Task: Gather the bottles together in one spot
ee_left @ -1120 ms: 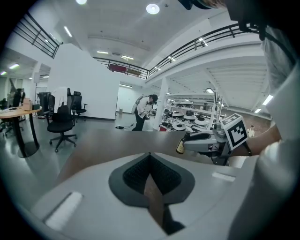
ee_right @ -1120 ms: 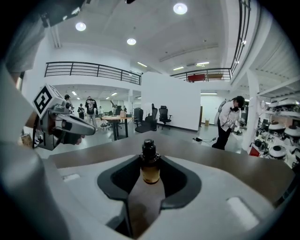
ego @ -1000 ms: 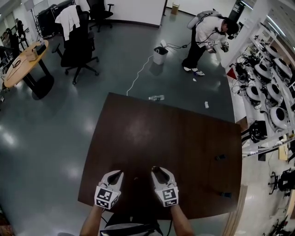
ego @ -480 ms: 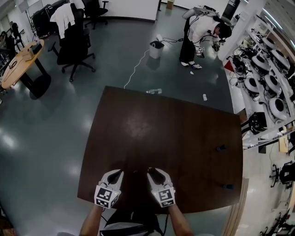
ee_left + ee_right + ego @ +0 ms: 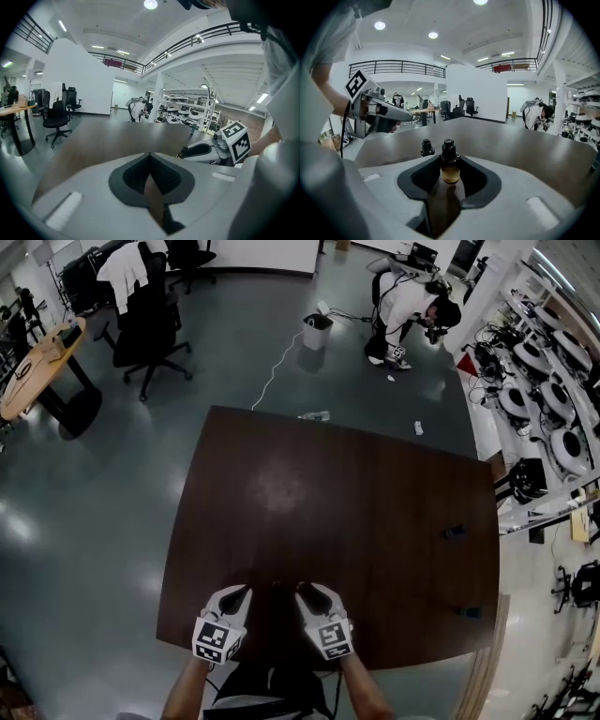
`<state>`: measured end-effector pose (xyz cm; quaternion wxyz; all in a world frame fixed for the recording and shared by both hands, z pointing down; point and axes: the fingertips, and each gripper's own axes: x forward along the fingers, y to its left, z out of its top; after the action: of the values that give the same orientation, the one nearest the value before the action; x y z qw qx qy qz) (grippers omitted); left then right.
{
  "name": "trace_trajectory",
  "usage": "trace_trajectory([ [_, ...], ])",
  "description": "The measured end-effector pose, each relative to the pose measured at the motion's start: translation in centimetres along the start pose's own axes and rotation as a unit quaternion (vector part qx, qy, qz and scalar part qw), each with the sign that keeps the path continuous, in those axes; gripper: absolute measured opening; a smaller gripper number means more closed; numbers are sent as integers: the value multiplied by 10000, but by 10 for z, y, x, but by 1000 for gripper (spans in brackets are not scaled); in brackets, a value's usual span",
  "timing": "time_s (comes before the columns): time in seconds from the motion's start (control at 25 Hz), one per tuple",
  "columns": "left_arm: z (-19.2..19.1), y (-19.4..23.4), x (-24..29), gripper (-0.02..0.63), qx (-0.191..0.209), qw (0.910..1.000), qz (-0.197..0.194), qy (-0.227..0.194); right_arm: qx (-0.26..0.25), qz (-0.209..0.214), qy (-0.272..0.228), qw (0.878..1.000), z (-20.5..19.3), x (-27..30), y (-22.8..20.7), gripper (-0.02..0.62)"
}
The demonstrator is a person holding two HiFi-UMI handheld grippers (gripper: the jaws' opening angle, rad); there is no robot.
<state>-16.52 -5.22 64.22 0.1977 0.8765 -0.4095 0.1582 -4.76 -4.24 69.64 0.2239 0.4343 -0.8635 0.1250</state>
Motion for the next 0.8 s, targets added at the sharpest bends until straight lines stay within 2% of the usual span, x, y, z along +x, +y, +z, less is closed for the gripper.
trace_trajectory([
  [0.48, -6, 1, 2, 0, -9, 10000, 3, 63, 35, 37, 149, 9999, -16, 6, 3, 130],
  [0.8, -14, 6, -5, 0, -2, 9999, 99, 101, 147, 7, 77, 9999, -20, 6, 6, 130],
])
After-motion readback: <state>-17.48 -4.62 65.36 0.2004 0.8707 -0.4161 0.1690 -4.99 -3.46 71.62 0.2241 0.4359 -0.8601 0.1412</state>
